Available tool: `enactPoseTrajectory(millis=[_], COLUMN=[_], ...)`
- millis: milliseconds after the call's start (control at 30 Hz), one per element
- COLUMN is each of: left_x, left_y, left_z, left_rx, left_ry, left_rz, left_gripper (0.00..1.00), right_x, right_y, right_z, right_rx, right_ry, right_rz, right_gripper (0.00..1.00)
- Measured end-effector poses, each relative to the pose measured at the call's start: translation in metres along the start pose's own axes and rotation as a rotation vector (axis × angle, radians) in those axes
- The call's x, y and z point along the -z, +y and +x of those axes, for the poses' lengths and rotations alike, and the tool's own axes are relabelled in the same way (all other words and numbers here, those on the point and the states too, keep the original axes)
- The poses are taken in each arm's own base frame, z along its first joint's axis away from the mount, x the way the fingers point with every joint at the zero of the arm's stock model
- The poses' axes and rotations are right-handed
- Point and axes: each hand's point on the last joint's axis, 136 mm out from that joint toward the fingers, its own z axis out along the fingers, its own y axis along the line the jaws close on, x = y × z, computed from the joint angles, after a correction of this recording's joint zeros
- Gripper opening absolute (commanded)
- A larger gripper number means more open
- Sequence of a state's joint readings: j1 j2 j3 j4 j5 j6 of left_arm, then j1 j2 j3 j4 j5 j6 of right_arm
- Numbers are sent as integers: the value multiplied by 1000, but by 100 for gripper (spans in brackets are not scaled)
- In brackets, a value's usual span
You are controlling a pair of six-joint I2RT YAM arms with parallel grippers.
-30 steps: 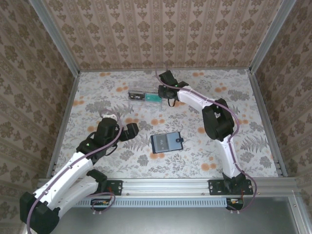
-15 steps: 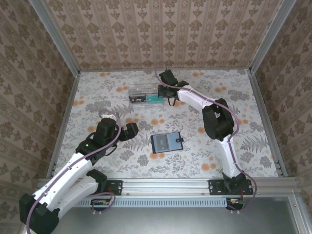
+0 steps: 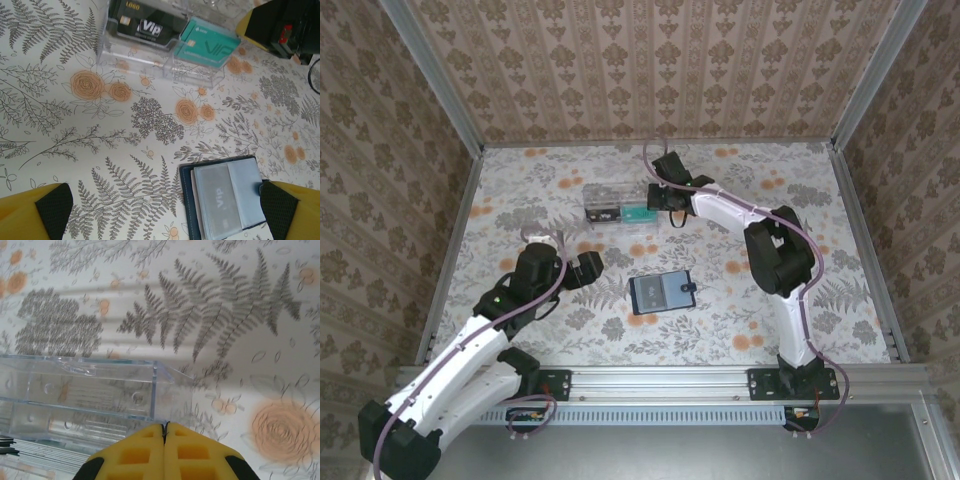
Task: Take the credit cards out of the card holder
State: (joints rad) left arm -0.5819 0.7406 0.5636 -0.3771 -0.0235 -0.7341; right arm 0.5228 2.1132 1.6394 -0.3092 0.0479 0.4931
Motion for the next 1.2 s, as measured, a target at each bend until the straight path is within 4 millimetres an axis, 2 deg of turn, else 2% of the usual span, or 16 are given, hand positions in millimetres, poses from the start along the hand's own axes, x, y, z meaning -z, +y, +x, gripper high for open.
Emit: enactPoseTrajectory(millis=[267,467,600,667,800,900,967,1033,1100,1200], left_x=[2,1,1,0,-6,-15,-22,-30,-39,-55], left_y=[1,2,0,-2,-9,-16,-23,-29,-34,-39], left_z=[1,4,6,9,21,37,49,60,72,89], left_rx=[1,0,6,8,18,19,22,27,29,27], left_ry=[1,10,21,31,72,115,145,167,190,227], left_rz=[1,-2,5,12,29,48,60,69,72,62], left_gripper=[99,96,90,86,78,71,63,54,46,42], right_x=[21,27,35,46,88,117,129,132,129,120], right_y=[13,14,12,13,15,10,2,-6,-13,-20], right_z=[35,46,49,45,34,37,50,72,97,136], right_rx=[12,9,12,14,10,8,8,10,12,16], right_ry=[32,47,58,46,-19,-53,-51,-19,35,131], right_rz=[-36,-46,-41,-47,-82,-102,-109,-117,-132,-151], right_gripper=[2,22,31,33,33,31,31,31,29,27])
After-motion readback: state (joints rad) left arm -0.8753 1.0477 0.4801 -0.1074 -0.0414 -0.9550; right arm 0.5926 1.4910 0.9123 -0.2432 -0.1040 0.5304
